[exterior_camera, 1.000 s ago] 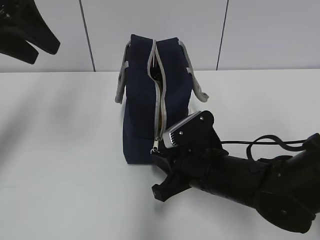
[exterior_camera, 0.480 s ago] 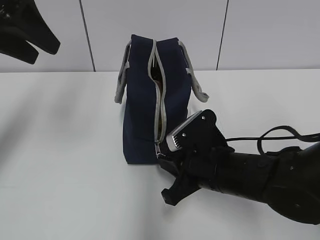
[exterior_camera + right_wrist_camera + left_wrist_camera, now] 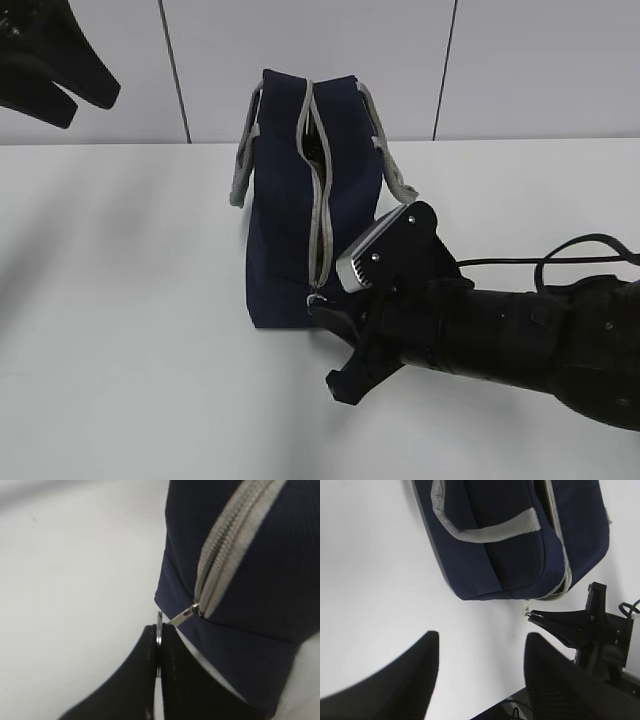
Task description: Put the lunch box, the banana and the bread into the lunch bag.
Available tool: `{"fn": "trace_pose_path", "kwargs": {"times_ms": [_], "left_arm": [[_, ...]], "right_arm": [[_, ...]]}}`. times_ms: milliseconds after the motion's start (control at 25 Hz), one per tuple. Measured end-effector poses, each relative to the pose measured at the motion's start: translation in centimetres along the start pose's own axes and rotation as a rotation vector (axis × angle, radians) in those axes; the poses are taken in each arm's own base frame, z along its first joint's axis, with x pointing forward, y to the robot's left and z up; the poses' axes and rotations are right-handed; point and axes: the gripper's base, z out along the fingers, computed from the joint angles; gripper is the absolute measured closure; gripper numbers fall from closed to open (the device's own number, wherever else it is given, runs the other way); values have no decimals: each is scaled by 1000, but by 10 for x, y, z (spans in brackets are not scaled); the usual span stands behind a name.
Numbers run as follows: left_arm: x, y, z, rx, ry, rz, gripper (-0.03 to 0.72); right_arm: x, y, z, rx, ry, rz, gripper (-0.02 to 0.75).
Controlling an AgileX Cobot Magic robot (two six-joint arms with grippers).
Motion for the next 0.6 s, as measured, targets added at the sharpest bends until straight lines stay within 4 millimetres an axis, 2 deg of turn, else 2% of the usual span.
{"fn": "trace_pose_path", "kwargs": {"times_ms": [200, 600], "left_arm": [[0, 0, 0, 0, 0, 0, 300], [0, 0, 0, 0, 0, 0, 301]], "right_arm": [[-4, -6, 0, -34, -7, 2, 754], [-29, -32, -2, -132, -83, 1, 754]]}}
